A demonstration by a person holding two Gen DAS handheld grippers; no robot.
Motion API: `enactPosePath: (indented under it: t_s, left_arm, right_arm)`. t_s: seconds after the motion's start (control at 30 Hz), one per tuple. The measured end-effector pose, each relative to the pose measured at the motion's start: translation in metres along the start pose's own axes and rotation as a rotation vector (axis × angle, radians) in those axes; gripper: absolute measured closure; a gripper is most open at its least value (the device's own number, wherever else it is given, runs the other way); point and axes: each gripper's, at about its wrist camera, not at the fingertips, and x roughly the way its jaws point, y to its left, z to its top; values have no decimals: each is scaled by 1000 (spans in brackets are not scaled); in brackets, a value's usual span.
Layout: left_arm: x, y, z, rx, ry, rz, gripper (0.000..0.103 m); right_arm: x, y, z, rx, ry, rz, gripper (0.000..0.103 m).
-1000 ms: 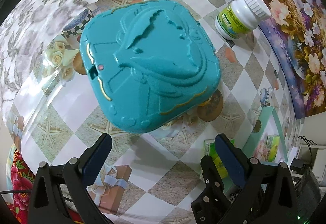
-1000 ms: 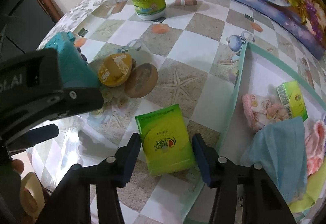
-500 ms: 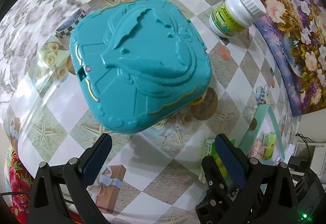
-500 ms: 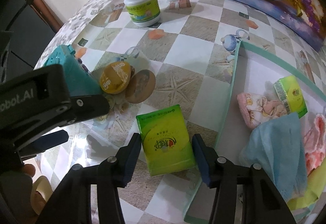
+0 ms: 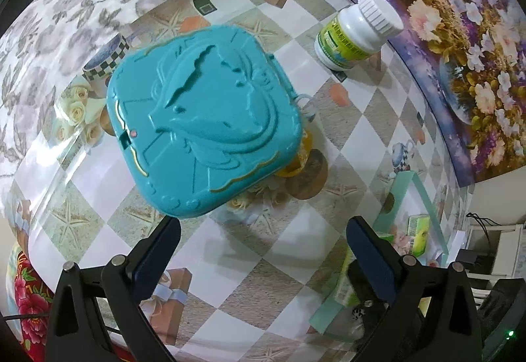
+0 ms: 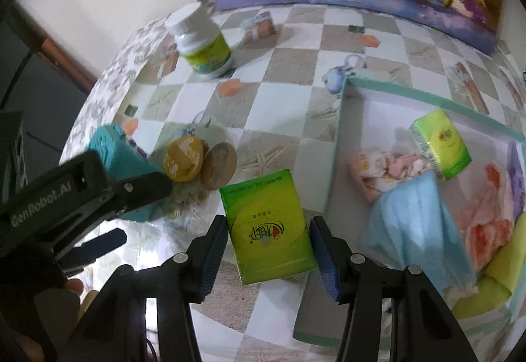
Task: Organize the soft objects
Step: 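Close the right gripper on the green tissue pack while the left approaches the teal box, then carry the green tissue pack over the tray while the left reaches the yellow round packet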
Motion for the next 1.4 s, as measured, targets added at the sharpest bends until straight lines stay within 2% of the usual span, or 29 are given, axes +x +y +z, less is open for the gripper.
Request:
enactPosePath:
  t_s: [0.37,0.57,0.73,0.87,0.97,1.1,1.23,1.33,1.4]
  left_arm:
    - [-4,-13,-2,57,-10,-26,2]
    - [-1,-34,-5,162,7,-20,2]
    - [5,-64,-9,311,14,30,2]
    - [9,-85,-9,388,11,62,3]
    - [12,-100,-6,444,20,82,4]
    - [14,-127,0,587,34,145,4]
    - [24,-145,10,727,110,177,4]
    - [29,-143,27,797,118,276,5]
    - [33,-141,39,811,122,316,10]
  right_arm:
    - [-35,-22,8,75,-94,-83,49]
    - [-56,-37,10,130,-145,-86,49]
    - [-69,-47,14,153,-179,-106,49]
    - [-75,-57,16,182,-195,-111,49]
    - [-80,-63,17,198,-206,-87,49]
    - [-88,-71,19,220,-226,-62,49]
    - [-92,-84,19,254,-238,-43,49]
    - [-90,-99,19,301,-231,-37,49]
    - [-88,-107,20,327,-224,-43,49]
